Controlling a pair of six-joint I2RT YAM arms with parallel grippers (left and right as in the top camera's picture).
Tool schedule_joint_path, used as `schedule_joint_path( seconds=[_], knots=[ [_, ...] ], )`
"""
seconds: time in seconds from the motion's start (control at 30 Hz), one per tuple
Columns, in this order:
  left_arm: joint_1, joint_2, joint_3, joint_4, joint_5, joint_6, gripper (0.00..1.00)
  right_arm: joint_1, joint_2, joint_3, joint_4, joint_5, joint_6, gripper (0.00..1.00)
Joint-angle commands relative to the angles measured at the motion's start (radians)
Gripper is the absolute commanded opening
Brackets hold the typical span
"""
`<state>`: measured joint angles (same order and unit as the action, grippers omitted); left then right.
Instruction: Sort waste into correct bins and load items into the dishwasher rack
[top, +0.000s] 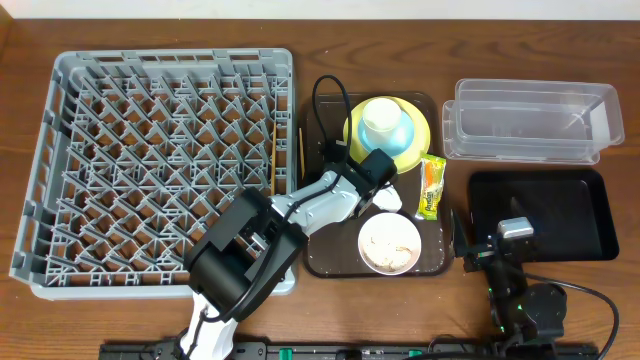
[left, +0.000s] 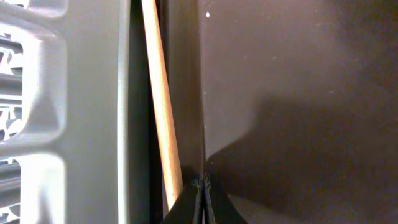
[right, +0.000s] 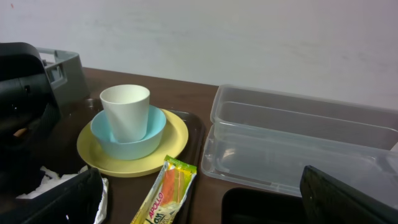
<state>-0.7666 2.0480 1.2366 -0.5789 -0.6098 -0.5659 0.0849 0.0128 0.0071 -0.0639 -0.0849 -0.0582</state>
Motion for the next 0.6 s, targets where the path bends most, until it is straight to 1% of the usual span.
schedule_joint_path(
  seconds=[0.0, 0.23, 0.43, 0.57],
  knots=[
    [0.003, -0.002, 0.001, -0.007, -0.01, -0.011, 0.06, -0.012, -0.002, -0.002, -0.004, 0.006, 0.012, 0.99],
    [0.003, -0.066, 0.001, -0.016, 0.113, -0.013, 0.07, -0.012, -0.002, -0.002, -0.004, 0.006, 0.012, 0.99],
    [0.003, -0.146, 0.001, -0.018, 0.104, -0.011, 0.07, -0.012, -0.002, -0.002, -0.004, 0.006, 0.012, 0.99],
    [0.003, -0.15, -0.005, -0.017, 0.102, -0.012, 0.07, -0.012, -0.002, -0.002, -0.004, 0.006, 0.012, 0.99]
  ],
)
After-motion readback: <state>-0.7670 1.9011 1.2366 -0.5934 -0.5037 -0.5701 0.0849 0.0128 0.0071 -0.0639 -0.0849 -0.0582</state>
